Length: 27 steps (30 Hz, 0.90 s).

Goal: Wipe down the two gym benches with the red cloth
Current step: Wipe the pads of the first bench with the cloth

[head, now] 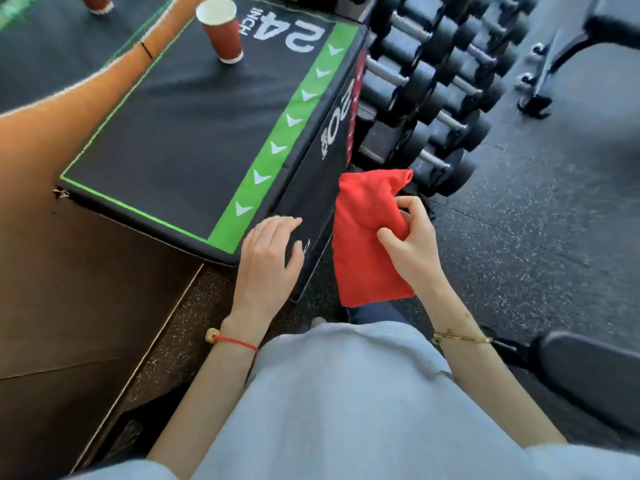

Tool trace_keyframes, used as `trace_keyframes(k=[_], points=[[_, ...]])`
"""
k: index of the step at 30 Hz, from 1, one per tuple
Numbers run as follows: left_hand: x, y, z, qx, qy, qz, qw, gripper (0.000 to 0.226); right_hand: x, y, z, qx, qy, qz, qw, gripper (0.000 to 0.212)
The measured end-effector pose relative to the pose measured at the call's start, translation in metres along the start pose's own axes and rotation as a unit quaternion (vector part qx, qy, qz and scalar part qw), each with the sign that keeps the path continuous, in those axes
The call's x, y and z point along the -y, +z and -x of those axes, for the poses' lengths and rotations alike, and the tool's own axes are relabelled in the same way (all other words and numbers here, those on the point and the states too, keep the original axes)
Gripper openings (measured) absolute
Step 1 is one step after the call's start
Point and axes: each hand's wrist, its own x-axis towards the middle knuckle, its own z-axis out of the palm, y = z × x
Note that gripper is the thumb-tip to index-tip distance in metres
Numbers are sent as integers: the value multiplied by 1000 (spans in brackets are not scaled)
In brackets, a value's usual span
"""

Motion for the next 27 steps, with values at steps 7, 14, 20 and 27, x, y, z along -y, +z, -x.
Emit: trace_keyframes(k=[7,14,20,27], points=[[-53,33,5,72,97,9,993,34,-41,-66,59,-131,58,-12,990,31],[-133,75,26,122,201,30,972,33,-80,-144,124,-235,101,-26,966,34],[-229,124,75,154,259,63,952,32,-117,-237,201,-294,115,-47,948,33],[-330,183,135,174,307,84,932,32,-168,-340,281,-344,157,-51,924,33]])
